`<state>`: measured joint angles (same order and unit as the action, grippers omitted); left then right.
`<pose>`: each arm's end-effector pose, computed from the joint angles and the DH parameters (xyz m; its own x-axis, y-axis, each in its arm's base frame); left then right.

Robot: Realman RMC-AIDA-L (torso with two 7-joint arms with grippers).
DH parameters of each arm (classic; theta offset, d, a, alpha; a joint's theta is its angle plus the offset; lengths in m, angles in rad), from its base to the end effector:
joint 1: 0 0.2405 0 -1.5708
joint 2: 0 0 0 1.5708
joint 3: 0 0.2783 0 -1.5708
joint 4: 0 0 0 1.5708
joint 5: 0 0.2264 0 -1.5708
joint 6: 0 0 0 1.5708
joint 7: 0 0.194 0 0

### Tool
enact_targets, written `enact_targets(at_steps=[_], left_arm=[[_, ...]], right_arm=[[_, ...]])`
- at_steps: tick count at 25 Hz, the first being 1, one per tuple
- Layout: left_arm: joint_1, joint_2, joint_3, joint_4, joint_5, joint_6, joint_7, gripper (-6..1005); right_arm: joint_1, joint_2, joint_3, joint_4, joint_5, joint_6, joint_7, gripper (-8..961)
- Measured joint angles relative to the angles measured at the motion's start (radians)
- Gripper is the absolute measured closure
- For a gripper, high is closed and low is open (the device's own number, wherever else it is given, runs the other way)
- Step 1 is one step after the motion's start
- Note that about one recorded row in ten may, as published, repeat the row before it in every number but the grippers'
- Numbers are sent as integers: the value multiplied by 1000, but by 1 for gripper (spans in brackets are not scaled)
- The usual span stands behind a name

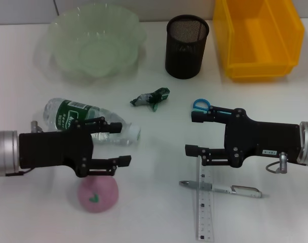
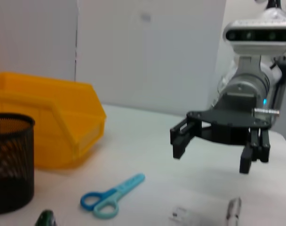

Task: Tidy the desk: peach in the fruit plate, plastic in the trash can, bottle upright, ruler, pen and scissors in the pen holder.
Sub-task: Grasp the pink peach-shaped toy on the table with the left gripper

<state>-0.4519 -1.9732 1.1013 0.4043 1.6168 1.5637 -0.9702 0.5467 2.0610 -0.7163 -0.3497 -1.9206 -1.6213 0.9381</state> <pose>-0.2887 0.3183 -0.0770 0.8429 0.1425 0.5188 0.2395 -0.9628 -0.1247 0.2604 0.3283 -0.0946 0.7991 -0.1319 -0.5866 -0.2425 -0.9635 -0.1137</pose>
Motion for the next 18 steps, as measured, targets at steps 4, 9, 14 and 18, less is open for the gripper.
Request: enact_targets(at_steps=[4, 9, 14, 18], left_arm=[[-19, 29, -6, 87, 104, 12, -135, 199], [-34, 45, -8, 137, 192, 26, -232, 199], [-37, 56, -12, 167, 254, 47, -283, 199], [-38, 59, -18, 173, 291, 48, -299, 199]], right_arm=[[-1, -3, 0, 0, 0, 0, 8, 163], [1, -5, 1, -6, 0, 0, 21, 163], [3, -5, 2, -19, 0, 6, 38, 163], [6, -5, 1, -21, 0, 11, 46, 163]])
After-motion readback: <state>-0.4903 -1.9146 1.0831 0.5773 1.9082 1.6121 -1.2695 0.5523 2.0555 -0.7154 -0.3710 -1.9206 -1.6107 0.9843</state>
